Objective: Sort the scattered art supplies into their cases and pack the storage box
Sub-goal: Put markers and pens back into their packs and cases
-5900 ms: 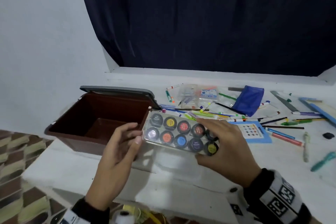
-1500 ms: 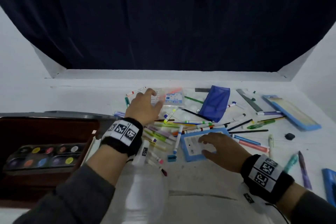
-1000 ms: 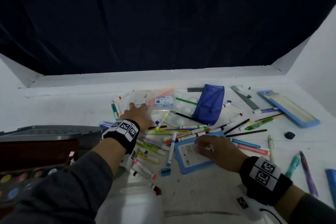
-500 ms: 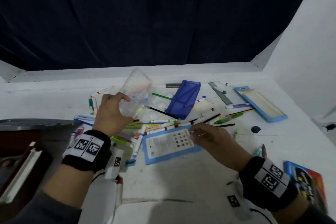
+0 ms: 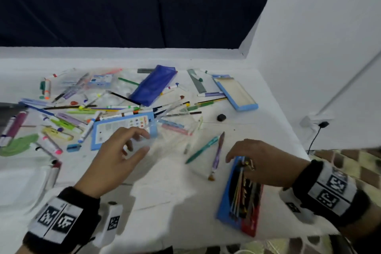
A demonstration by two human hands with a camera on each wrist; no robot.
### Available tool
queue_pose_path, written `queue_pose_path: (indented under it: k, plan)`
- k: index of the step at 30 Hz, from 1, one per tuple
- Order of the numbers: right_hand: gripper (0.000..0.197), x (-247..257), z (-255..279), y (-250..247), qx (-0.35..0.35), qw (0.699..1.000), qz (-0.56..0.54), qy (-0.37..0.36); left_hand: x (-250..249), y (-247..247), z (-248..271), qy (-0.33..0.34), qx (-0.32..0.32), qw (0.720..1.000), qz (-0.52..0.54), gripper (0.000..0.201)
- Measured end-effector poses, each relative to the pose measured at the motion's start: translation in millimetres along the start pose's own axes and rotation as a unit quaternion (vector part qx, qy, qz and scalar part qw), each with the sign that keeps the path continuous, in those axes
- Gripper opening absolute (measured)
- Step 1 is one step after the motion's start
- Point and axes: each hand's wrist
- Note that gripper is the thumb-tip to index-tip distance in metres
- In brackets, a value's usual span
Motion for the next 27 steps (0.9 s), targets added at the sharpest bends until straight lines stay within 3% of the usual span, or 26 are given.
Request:
queue_pose_path:
  k: [2,5,9,15,27]
  plan:
    - [0.063,-9,10,6,0.084,0.995,0.052,0.006,-4,8,9,-0.010,0.017,1.000,0.021,0.013]
    - [0.077,-14,14,14,0.154,0.977,0.148,-0.007,-3,13,19,-0.016,0.021,0.999,0.033,0.013]
    - [0.080,-15,3,22,0.124,0.970,0.207,-0.045,0,10,34,-0.015,0.002,0.999,0.033,0.015]
    - [0.082,1,-28,26,0.084,0.976,0.195,-0.048,20,-4,55,-0.016,-0.052,0.997,0.051,0.036]
    - [0.086,44,-100,17,0.002,0.976,0.213,-0.037,37,-25,97,-0.042,-0.110,0.990,-0.082,0.051]
Point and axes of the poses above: each hand's wrist, its own z-axis away from the middle knuckle, its own y-axis out of the palm, x = y × z, and after that the axes turned 11 degrees about x, right-handed
